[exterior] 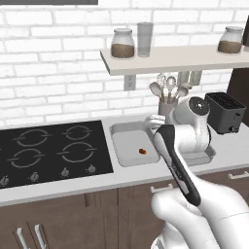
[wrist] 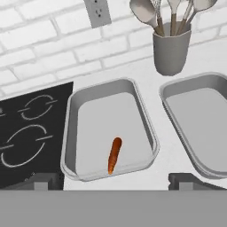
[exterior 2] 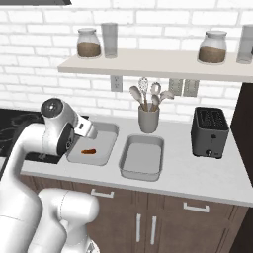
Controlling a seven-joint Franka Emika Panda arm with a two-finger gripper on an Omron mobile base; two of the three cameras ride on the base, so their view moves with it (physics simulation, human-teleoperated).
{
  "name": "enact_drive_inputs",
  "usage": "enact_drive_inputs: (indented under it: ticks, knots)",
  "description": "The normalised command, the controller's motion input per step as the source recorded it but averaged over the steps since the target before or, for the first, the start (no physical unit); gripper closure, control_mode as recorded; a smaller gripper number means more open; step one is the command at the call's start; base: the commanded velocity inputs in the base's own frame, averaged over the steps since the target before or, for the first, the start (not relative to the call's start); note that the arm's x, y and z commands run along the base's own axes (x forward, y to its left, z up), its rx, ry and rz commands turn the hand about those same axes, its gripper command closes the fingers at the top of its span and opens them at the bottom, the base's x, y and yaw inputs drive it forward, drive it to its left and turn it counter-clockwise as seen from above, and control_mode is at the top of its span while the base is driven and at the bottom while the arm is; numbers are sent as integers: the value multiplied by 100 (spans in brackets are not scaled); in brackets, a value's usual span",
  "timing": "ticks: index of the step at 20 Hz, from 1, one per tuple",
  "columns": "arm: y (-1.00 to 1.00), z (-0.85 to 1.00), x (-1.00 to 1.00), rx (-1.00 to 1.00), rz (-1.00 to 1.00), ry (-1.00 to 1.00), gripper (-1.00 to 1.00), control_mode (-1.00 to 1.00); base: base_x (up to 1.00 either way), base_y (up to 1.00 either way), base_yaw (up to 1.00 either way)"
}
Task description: Place one carrot and one chicken drumstick in each tupperware on the nearby counter, to pack two identical lunches.
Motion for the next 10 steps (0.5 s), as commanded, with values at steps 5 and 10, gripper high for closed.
enact_drive_inputs:
  ticks: [5,10]
  knots:
    - [0,0,-8,-1,0,2,-100,-100,0,0,0]
    - [-8,1,-47,-1,0,16,-100,100,-40,-23,0]
